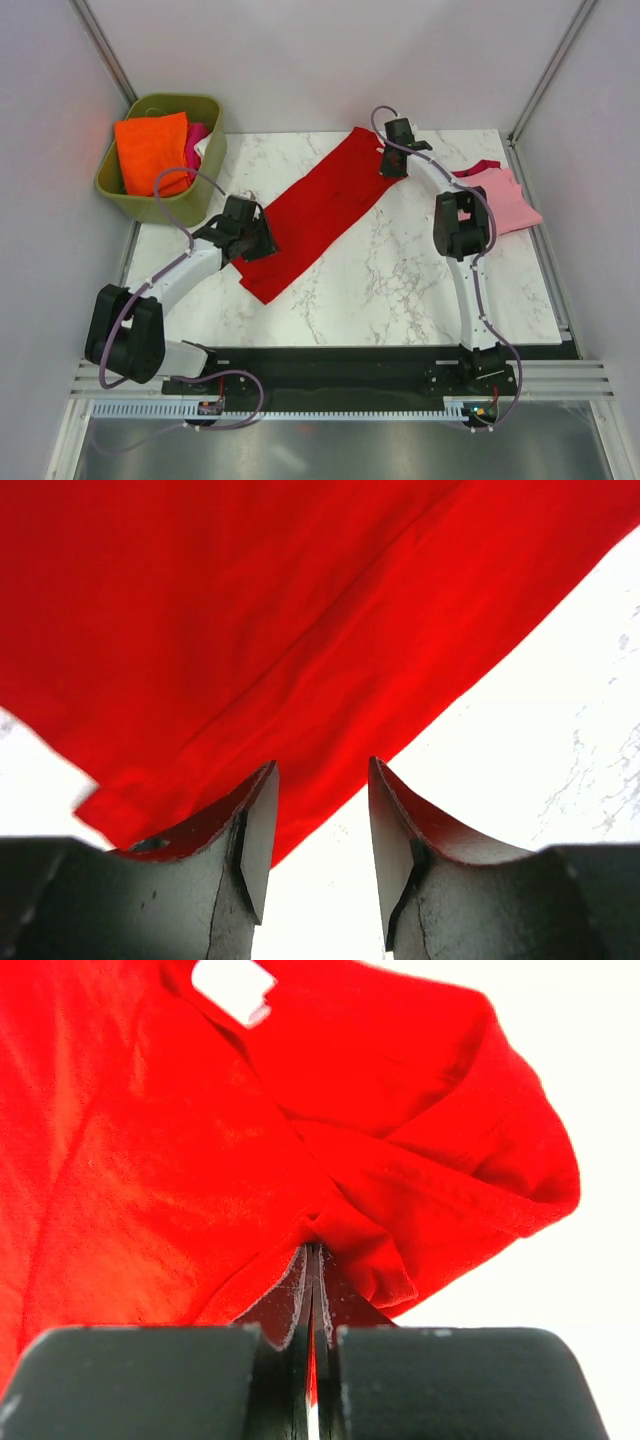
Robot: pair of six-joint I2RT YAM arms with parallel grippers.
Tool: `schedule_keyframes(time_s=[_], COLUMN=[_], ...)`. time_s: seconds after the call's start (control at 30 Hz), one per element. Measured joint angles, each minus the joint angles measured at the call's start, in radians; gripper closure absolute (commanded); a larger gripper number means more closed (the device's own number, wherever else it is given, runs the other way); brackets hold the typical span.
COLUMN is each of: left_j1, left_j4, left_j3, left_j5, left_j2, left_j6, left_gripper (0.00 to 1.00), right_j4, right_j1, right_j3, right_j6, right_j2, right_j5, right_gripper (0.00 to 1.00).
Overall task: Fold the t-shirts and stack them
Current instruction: Fold the tshirt
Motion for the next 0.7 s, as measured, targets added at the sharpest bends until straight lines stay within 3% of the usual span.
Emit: schedule_keyframes(time_s=[0.1,0.23,0.3,0.37,0.47,0.7], left_j1=[-0.001,-0.002,-0.002,-0.002,0.003,0.042], left_j4=[0.000,0.002,0.002,0.000,-0.003,-0.014], left_j3=[-0.022,-0.028,-0.028,-0.023,0.000,0.117], left_j5=[-0.010,-0.040,-0.071,-0.114,-0.164,-0.230], left_j2=[0.002,0.019,0.032,0.056,0.098,0.192], left_j6=[0.000,0.003,0.006,0.010,0.018,0.021], left_gripper=[0.53,0.56,0.64,0.83,0.98,0.98], right_j4=[-0.039,-0.050,-0.034,-0.018,-0.003,0.023], right_j1=[-0.002,-0.004,-0.006,-0.007,-0.010,-0.014], right_j3=[0.161,0.179,0.161,0.145,0.132,0.116], right_j6=[-0.009,-0.014,-0.016,-0.018,-0.021,-0.023], right_j2=[0.093,0.102,0.096,0.090,0.084,0.080], right_j5=[-0.001,-0.009,-0.017,-0.023,-0.031,-0.050], right_gripper=[1.00,1.00,1.00,1.00,1.00,1.00])
